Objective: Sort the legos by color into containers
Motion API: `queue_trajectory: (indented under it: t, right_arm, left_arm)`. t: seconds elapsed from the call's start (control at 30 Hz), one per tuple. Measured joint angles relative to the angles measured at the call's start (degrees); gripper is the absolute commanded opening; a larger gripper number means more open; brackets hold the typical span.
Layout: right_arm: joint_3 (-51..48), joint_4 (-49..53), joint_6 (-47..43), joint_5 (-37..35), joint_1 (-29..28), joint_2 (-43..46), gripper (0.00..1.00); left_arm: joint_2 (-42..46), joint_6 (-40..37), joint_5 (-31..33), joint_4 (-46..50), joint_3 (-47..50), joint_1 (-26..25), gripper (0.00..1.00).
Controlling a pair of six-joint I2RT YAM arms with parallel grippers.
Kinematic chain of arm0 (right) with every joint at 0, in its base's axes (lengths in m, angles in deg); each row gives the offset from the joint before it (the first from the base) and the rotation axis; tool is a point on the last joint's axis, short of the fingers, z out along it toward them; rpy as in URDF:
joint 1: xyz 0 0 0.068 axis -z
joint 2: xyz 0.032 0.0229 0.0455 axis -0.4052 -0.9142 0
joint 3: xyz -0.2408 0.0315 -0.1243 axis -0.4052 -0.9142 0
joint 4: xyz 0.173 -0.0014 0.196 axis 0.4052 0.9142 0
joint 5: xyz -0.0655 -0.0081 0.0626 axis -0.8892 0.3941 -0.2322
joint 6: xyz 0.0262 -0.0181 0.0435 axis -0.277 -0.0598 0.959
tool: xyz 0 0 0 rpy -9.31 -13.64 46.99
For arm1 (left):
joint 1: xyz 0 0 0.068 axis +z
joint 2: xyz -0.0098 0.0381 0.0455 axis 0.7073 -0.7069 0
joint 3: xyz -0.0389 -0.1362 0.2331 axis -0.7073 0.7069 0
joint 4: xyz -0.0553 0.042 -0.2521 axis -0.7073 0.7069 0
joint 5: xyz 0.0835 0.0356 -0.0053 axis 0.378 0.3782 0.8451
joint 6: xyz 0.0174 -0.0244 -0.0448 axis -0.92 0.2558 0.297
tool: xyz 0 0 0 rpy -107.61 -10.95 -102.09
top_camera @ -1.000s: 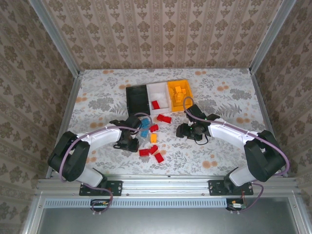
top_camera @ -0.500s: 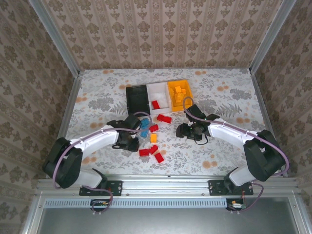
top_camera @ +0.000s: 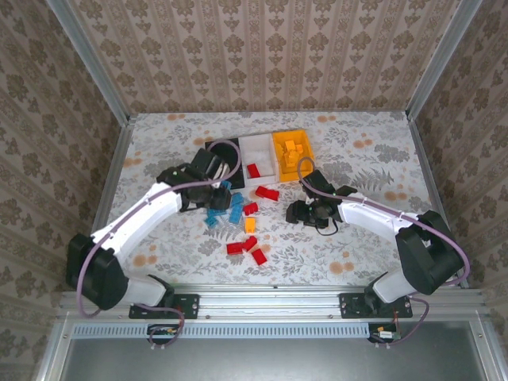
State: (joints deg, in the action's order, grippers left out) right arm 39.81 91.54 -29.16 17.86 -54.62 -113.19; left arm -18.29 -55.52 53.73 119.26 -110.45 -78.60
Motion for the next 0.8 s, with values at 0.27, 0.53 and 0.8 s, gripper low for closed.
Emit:
queue_trajectory:
  t: [0.27,0.53,0.8]
  right_arm:
    - [-4.24,-1.22,1.36,-0.02,-0.13,2.43,0.65]
    - [-5.44,-1.03,1.68,-0.44,-2.71,4.76,0.66]
    - [-4.66,-0.07,1.22,-1.22,-9.42,5.44,0.70]
  left_arm:
    - [-16.55,-5.03,0.02,-0.17,-12.11,5.70,0.30]
    - [-27.08,-7.28,-0.26,1.14,-18.97,9.31,0.38]
    - [-29.49,-8.00,-0.63,2.14,-21.49,10.14,0.56]
